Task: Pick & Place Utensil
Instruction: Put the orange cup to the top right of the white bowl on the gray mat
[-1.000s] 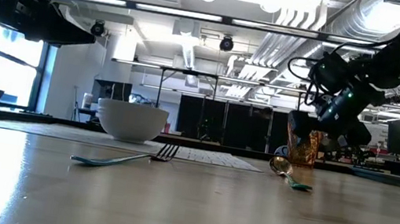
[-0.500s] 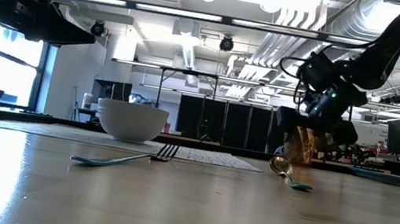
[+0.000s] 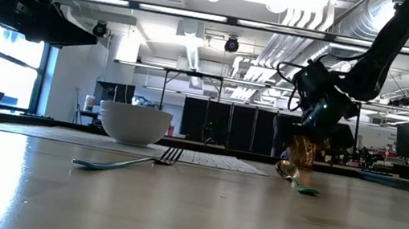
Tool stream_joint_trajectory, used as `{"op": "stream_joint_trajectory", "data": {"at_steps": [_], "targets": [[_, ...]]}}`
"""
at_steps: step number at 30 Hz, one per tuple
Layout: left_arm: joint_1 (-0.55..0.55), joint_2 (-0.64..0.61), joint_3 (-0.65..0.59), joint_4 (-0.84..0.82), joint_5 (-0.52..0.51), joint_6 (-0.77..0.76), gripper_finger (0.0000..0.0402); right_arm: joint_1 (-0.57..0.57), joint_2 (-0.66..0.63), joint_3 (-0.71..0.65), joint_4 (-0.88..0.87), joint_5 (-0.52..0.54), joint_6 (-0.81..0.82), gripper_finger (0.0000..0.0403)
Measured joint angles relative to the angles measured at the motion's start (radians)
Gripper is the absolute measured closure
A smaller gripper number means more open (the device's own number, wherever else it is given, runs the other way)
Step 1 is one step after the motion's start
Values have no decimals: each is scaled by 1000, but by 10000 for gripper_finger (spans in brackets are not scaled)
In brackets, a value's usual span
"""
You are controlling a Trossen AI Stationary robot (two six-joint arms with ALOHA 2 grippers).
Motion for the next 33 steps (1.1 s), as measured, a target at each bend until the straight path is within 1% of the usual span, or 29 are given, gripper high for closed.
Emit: {"op": "stream_joint_trajectory", "data": {"at_steps": [7, 13, 20, 23, 27, 30, 33], "targets": [[0, 0, 0, 0, 1, 0, 378, 23, 0, 0, 46, 49, -26, 9], [0, 0, 0, 0, 1, 0, 378, 32, 0, -5, 73, 15, -18, 12], [0, 0, 0, 0, 0, 0, 378, 124, 0, -4, 149, 11, -67, 25], [0, 0, 0, 0, 0, 0, 378, 175, 0, 11, 177, -17, -88, 24], [0, 0, 0, 0, 0, 0, 378, 229, 0, 53, 180, -86, -110, 24], [0, 0, 0, 0, 0, 0, 378, 256, 0, 91, 180, -133, -121, 24], [0, 0, 0, 0, 0, 0, 378, 273, 18, 140, 183, -147, -158, 24]]}}
